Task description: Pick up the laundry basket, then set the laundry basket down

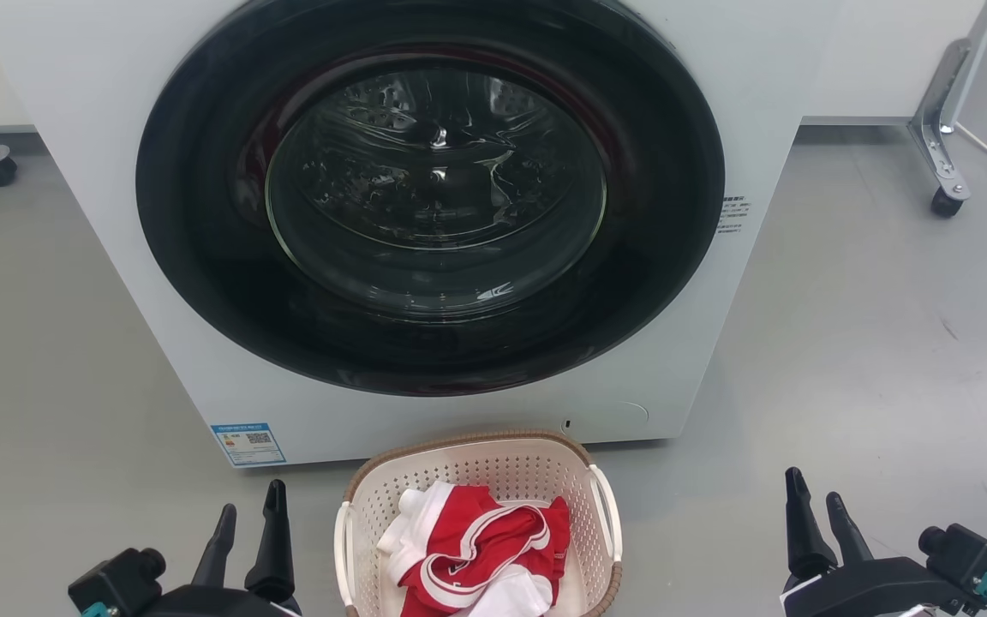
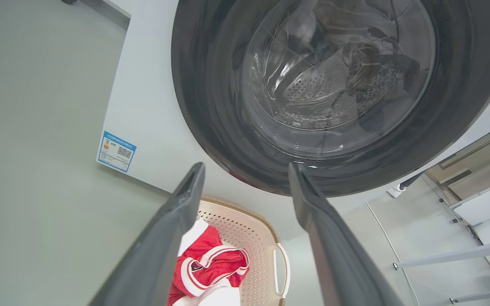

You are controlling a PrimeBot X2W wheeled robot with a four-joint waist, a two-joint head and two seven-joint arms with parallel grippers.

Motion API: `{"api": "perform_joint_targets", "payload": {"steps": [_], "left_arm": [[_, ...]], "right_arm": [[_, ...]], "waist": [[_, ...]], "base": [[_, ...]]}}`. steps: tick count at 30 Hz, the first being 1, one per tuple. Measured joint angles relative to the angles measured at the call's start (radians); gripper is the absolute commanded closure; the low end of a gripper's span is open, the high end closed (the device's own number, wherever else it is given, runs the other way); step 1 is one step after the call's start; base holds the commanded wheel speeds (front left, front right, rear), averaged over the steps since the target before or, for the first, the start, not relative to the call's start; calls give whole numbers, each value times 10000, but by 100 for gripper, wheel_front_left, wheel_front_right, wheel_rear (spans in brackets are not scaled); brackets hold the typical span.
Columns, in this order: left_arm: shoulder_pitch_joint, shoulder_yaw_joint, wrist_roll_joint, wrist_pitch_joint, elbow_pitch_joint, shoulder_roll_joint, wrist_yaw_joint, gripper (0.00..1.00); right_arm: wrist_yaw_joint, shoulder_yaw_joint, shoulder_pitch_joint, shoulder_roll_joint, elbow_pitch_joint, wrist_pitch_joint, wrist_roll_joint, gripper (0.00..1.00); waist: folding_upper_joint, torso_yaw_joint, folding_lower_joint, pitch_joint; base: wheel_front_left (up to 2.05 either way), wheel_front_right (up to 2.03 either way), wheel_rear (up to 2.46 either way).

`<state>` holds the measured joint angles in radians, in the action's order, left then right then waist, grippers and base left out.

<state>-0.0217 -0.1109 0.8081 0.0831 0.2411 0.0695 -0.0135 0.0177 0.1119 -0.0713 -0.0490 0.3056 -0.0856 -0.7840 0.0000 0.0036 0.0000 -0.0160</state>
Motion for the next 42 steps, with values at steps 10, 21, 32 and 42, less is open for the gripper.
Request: {"api": "perform_joint_targets", "payload": {"steps": [10,21,32,42], "left_arm": [[110,-107,-1708,384,-98,-23,-236,0],[309,-474,-3793,840,-259,-58,-575,0],[486,-719,-5394,1229,-462,-65,-844,0],[500,-963,-6671,1597,-709,-71,-1026,0]], "right_arm": [[236,291,1,2,-29,-357,1747,0],[531,723,4,4,-136,-828,3651,0],[796,1076,7,4,-299,-1229,5363,0],[991,1335,5,4,-439,-1549,6723,0]], "waist": [[0,6,0,31],[0,23,0,85],[0,46,0,64],[0,49,0,24]], "base": [[0,0,0],[0,0,0],[0,0,0],[0,0,0]]}}
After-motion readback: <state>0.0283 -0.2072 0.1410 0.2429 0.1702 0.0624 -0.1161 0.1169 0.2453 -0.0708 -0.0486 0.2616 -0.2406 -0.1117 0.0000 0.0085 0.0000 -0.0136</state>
